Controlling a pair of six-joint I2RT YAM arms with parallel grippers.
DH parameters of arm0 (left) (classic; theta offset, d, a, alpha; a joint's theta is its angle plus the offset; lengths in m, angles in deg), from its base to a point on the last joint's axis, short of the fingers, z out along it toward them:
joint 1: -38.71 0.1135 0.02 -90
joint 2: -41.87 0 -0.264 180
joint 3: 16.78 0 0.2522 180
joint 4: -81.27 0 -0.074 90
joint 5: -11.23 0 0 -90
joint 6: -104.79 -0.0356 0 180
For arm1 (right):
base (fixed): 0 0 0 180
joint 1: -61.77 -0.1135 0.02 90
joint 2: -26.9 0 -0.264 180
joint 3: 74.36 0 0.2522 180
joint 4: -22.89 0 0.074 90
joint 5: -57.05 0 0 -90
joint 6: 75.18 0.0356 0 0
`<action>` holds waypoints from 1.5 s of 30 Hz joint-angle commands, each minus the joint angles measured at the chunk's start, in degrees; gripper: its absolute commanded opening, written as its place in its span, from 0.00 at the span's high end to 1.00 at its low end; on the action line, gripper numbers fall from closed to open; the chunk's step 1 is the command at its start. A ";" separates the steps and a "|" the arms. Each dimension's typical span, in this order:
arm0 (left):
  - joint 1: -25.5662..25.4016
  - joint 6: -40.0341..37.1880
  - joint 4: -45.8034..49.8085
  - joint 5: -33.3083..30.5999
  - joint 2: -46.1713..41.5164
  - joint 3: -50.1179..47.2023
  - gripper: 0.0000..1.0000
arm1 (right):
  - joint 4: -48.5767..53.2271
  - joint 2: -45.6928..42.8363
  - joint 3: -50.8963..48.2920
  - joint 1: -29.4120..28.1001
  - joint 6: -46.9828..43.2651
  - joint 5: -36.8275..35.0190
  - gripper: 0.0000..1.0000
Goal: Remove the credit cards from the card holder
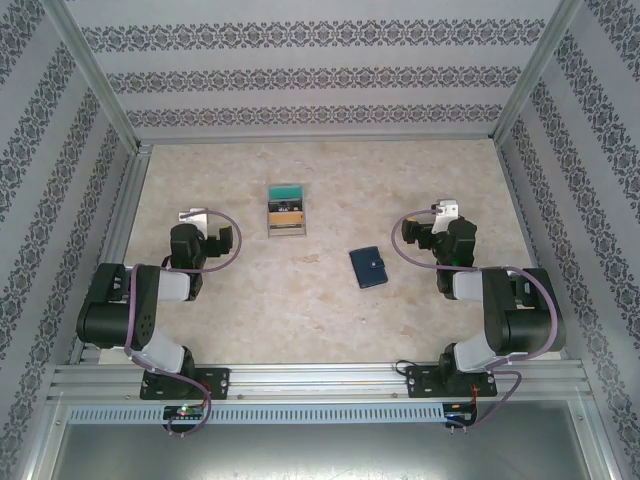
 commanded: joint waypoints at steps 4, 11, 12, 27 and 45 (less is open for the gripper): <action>-0.03 -1.10 -1.55 0.93 0.02 1.12 0.01 | -1.42 -0.08 0.26 0.00 -0.58 1.00 0.02; -0.01 -1.14 -1.54 0.93 0.02 1.12 0.01 | -1.42 -0.08 0.26 0.00 -0.58 0.99 0.02; 0.03 -1.09 -1.46 0.93 -0.01 1.12 0.01 | -1.42 -0.07 0.26 0.00 -0.58 1.00 0.02; 0.19 1.32 33.93 -1.26 -11.77 15.34 0.01 | 8.94 -9.69 1.61 -0.52 2.18 -8.06 0.02; -2.67 33.15 69.33 9.80 -28.50 28.82 0.00 | 68.39 -30.19 20.56 -10.01 24.27 -7.10 0.02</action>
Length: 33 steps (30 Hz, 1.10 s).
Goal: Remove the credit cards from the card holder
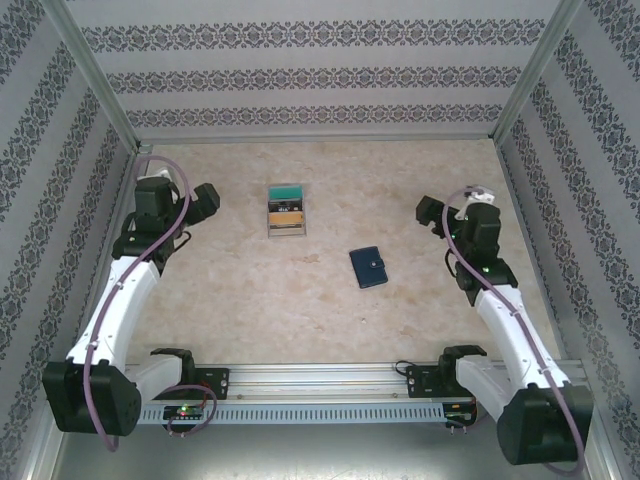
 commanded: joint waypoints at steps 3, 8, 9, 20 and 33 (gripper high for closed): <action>-6.12 7.02 3.52 3.11 -2.67 -3.49 0.00 | 19.16 4.51 5.13 -12.12 0.04 -4.86 0.02; -11.51 8.36 4.25 0.40 -2.88 -4.31 0.00 | 23.25 10.13 4.79 -24.53 -0.37 -12.41 0.09; -12.23 8.28 4.25 0.35 -2.86 -4.22 0.00 | 23.73 11.28 4.83 -25.83 -0.41 -12.55 0.14; -16.38 7.81 5.03 -0.84 -2.64 -3.99 0.00 | 24.58 28.52 10.76 -32.04 -3.67 -11.72 0.54; -17.17 7.14 6.36 -1.48 -3.12 -3.47 0.00 | 24.89 37.46 14.19 -31.32 -5.96 -14.11 0.53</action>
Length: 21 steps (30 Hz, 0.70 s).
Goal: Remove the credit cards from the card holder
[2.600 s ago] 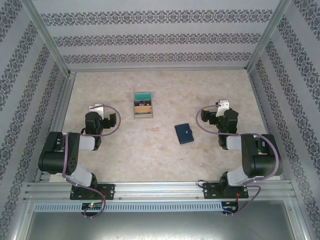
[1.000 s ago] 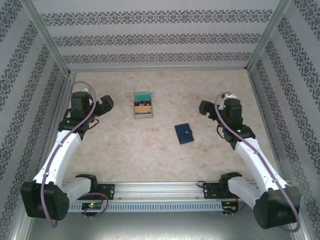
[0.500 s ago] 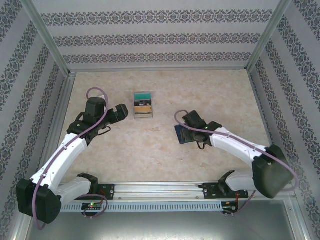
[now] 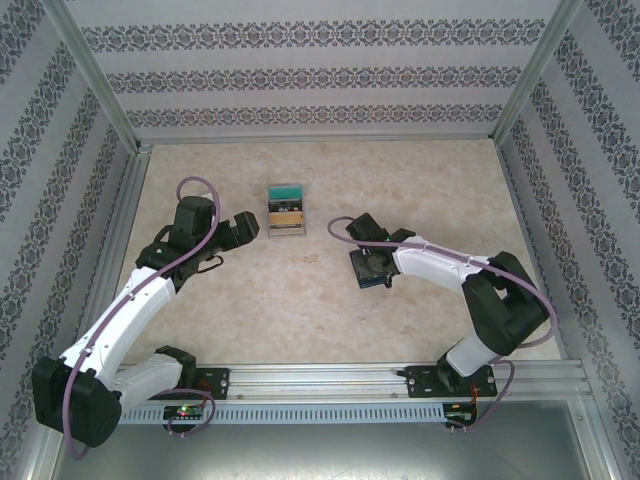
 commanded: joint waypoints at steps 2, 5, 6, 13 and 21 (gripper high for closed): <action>-0.83 -0.06 1.75 -1.17 -1.16 0.64 0.00 | 0.76 1.82 0.96 1.26 -1.33 -1.09 0.53; -0.83 -0.14 1.77 -1.19 -1.16 0.81 0.00 | 0.38 2.89 1.35 2.29 -1.61 -0.41 0.53; -0.86 -0.15 1.81 -1.27 -1.06 0.79 0.00 | 0.30 3.31 1.42 2.44 -1.91 -0.24 0.53; -0.83 -0.51 2.12 -1.02 -0.94 0.96 0.00 | 0.46 6.05 2.22 3.08 -1.80 1.08 0.65; -0.91 -0.51 2.21 -0.96 -0.94 0.94 0.00 | 4.64 4.10 5.42 2.65 -1.34 -1.09 0.53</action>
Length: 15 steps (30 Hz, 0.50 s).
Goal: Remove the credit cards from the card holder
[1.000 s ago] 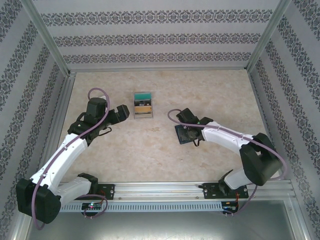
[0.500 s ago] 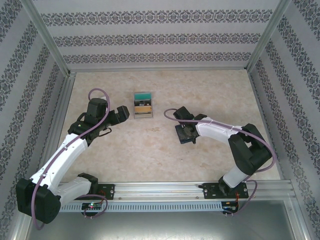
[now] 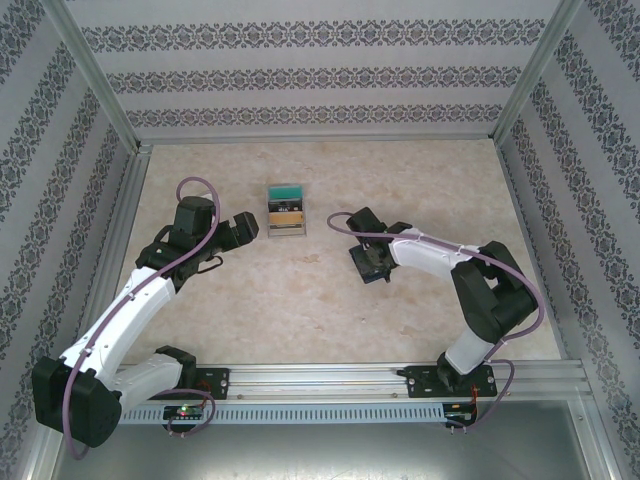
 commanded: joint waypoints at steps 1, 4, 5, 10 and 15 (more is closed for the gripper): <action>-0.91 -0.46 1.79 -0.65 -1.03 0.89 0.01 | 3.94 -0.23 2.62 0.32 0.02 -1.24 0.52; -0.88 -0.29 1.76 -0.82 -0.92 0.62 0.00 | 4.36 -0.13 3.69 1.01 -0.43 -0.11 0.51; -0.89 -0.29 1.71 -0.76 -0.90 0.61 0.00 | 4.53 0.04 4.02 1.36 -0.57 0.06 0.51; -0.87 -0.29 2.01 -0.76 -1.07 0.43 0.00 | 4.48 0.64 4.87 3.05 -1.45 2.08 0.52; -0.85 -0.20 2.23 -0.84 -1.45 0.31 0.00 | 4.65 3.57 5.03 4.35 -2.14 4.66 0.53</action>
